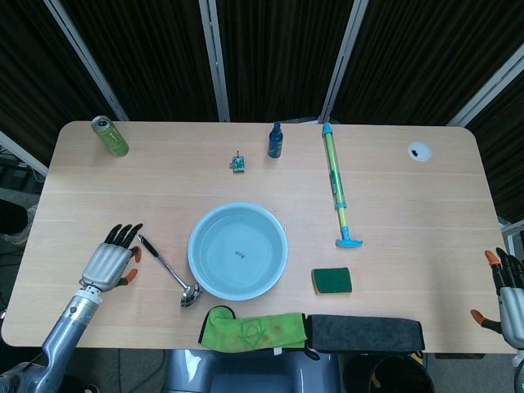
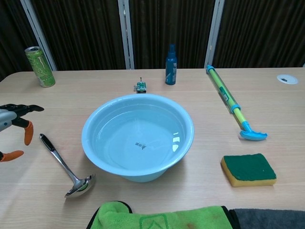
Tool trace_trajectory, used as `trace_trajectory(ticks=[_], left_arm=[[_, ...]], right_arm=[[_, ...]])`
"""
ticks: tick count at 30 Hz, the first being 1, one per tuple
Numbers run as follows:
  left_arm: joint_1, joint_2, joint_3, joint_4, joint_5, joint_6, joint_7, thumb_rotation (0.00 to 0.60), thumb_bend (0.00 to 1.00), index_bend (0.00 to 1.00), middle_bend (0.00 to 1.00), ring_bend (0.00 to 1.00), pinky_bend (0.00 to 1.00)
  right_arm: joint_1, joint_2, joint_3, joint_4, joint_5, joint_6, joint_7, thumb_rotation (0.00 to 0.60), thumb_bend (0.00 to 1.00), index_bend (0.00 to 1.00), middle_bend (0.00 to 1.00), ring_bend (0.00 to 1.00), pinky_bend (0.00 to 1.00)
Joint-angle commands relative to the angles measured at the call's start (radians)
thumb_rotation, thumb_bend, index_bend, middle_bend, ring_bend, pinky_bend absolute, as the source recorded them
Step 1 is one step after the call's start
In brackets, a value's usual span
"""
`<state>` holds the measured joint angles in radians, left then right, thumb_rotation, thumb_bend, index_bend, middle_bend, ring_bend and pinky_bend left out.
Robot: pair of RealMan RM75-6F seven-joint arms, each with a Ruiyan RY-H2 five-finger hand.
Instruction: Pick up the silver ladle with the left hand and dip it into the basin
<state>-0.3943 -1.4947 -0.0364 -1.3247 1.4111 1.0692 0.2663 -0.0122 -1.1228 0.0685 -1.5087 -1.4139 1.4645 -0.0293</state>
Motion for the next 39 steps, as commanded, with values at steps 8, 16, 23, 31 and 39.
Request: trace_trajectory(ticks=[8, 16, 23, 31, 39], left_arm=[[-0.071, -0.109, -0.013, 0.117, -0.022, -0.087, -0.002, 0.6, 0.34, 0.46, 0.0, 0.0, 0.0], [-0.098, -0.14, -0.009, 0.155, -0.024, -0.119, -0.05, 0.6, 0.33, 0.46, 0.0, 0.0, 0.0], [-0.107, -0.154, 0.002, 0.168, -0.018, -0.127, -0.054, 0.6, 0.34, 0.46, 0.0, 0.0, 0.0], [-0.119, -0.158, 0.009, 0.175, -0.028, -0.155, -0.066, 0.6, 0.34, 0.45, 0.0, 0.0, 0.0], [-0.125, -0.169, 0.011, 0.198, -0.031, -0.158, -0.07, 0.6, 0.34, 0.46, 0.0, 0.0, 0.0]], right_arm=[[0.0, 0.005, 0.011, 0.005, 0.027, -0.006, 0.011, 0.6, 0.0, 0.01, 0.0, 0.0, 0.0], [0.005, 0.01, 0.015, 0.007, 0.043, -0.022, 0.02, 0.6, 0.0, 0.01, 0.0, 0.0, 0.0], [0.002, 0.013, 0.021, 0.009, 0.05, -0.017, 0.031, 0.6, 0.0, 0.01, 0.0, 0.0, 0.0], [-0.001, 0.015, 0.023, 0.01, 0.054, -0.012, 0.036, 0.6, 0.0, 0.01, 0.0, 0.0, 0.0], [0.0, 0.014, 0.025, 0.012, 0.06, -0.014, 0.034, 0.6, 0.0, 0.01, 0.0, 0.0, 0.0]])
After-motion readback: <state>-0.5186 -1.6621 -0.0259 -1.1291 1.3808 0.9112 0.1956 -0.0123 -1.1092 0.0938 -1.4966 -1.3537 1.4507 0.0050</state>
